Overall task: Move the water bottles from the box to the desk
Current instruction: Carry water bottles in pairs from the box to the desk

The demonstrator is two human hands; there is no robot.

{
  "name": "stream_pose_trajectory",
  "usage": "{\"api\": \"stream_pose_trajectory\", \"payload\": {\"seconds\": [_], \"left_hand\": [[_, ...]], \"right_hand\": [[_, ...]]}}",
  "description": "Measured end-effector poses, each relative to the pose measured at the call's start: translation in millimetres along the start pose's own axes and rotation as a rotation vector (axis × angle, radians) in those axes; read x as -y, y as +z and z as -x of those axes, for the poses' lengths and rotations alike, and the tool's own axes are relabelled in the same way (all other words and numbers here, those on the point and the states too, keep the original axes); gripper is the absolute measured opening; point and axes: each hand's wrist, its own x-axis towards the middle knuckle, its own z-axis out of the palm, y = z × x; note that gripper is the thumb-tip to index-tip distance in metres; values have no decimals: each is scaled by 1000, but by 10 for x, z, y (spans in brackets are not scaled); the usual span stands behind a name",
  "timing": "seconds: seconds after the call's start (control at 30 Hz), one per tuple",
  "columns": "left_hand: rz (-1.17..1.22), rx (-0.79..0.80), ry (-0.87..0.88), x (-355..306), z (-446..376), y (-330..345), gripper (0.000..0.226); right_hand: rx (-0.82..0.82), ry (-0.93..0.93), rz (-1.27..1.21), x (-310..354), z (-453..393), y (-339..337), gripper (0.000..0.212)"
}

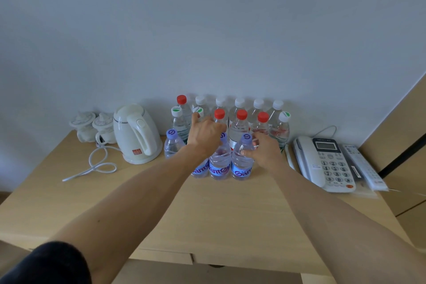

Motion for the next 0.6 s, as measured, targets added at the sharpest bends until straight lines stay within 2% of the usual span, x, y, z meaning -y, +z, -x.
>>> {"api": "stream_pose_trajectory", "payload": {"seconds": [0.33,0.6], "left_hand": [[24,-6,-13,9,-9,7,21],[40,2,-3,17,-16,3,24]], "right_hand": [[-38,-20,14,-54,-3,9,46],[-3,-89,-12,-90,-23,-45,57]]}}
